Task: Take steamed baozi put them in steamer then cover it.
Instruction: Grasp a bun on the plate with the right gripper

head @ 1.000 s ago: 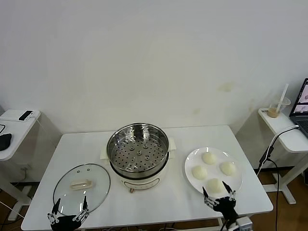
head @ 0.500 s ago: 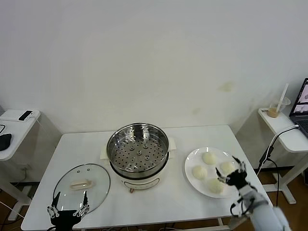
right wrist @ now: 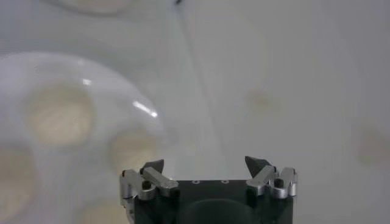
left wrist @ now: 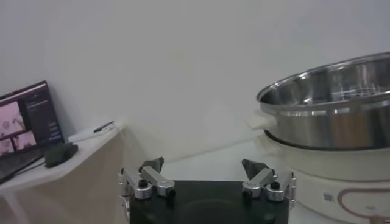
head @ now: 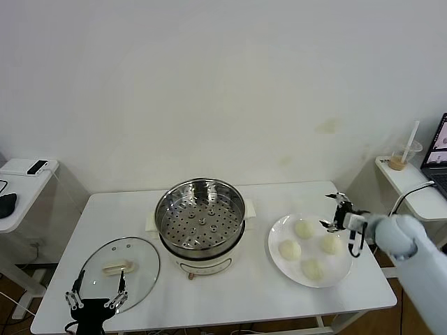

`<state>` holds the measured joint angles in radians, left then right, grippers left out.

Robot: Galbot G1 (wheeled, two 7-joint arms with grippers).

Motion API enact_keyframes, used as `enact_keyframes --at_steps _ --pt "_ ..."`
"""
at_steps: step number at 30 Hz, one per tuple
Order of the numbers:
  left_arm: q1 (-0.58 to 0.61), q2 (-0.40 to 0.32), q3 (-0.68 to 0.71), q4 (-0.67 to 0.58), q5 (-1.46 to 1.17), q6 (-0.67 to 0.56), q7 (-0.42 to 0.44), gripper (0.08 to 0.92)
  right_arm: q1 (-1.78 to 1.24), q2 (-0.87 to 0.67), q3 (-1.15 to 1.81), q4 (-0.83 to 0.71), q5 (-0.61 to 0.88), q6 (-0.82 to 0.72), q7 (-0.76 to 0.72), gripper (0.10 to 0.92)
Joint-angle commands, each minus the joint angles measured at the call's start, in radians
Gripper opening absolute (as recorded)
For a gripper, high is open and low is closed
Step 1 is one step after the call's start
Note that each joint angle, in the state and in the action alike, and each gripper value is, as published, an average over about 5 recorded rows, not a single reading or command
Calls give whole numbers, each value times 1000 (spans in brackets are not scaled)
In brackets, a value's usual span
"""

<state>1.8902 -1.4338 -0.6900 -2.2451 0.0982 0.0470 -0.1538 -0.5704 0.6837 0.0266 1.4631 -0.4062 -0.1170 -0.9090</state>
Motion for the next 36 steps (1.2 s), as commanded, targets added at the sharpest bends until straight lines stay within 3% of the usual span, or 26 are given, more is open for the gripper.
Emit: enact_keyframes --at_steps 1,10,36 --pt "-9 0 -1 -1 13 1 2 823 334 -87 -338 -162 -27 38 -261 823" --pt "-23 1 -13 0 11 0 1 823 436 26 -501 -262 19 35 -270 823" --pt "-10 5 -62 9 18 -11 -3 823 443 266 -519 -528 -39 39 -197 823"
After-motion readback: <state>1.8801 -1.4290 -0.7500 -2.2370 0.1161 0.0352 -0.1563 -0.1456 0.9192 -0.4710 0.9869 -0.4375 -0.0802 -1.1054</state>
